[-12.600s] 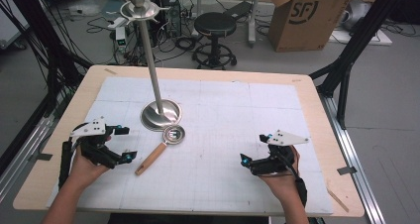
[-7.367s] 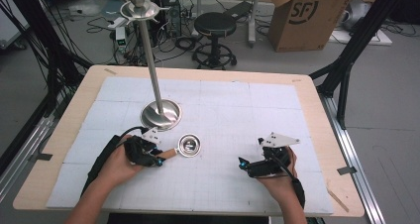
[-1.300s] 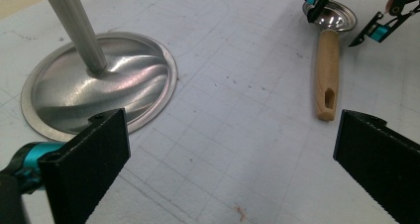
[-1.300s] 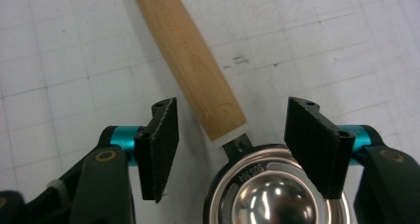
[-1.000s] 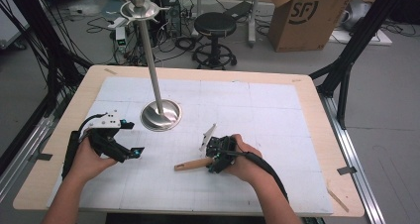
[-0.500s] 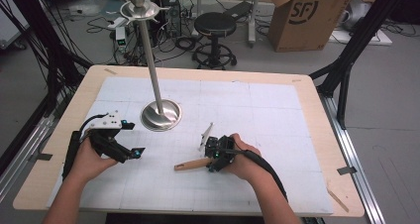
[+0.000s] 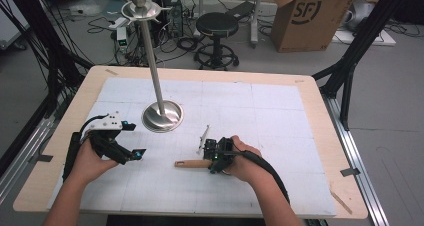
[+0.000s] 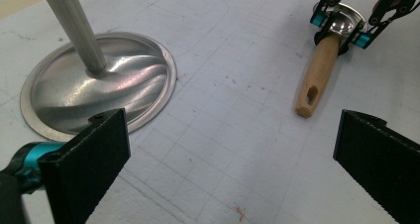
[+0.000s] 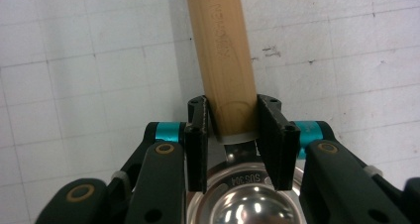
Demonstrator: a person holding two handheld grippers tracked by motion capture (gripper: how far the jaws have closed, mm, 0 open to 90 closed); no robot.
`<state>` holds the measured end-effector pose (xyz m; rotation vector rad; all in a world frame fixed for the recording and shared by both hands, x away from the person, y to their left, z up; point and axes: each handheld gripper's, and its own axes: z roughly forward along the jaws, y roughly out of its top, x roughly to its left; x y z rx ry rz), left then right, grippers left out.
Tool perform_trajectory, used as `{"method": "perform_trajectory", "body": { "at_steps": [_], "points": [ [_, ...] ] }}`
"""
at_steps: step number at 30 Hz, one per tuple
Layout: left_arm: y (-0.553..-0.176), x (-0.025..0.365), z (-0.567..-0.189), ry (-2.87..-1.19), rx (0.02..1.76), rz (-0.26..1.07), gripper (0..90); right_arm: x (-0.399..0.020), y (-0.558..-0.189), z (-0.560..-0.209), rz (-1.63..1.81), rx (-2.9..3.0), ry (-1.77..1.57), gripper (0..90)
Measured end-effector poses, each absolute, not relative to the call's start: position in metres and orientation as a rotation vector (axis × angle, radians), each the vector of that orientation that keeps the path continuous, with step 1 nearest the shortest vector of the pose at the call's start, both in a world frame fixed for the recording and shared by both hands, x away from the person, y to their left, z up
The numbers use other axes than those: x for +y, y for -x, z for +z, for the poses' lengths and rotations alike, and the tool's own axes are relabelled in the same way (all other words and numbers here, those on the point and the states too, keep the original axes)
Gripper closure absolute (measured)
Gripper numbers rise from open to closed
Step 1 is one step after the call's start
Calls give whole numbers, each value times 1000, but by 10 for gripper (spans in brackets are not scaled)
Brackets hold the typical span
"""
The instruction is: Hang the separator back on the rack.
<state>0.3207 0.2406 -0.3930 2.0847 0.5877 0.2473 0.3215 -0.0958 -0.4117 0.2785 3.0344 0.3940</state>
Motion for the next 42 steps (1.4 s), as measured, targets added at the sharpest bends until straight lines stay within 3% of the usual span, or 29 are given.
{"method": "perform_trajectory", "body": {
  "at_steps": [15,42],
  "points": [
    [-321,242,-393,-2084,588,247,16,-99,-323,-411,442,3045,-332,689],
    [-321,243,-392,-2075,589,247,16,-146,-333,-339,1238,2681,-510,688]
  ]
}}
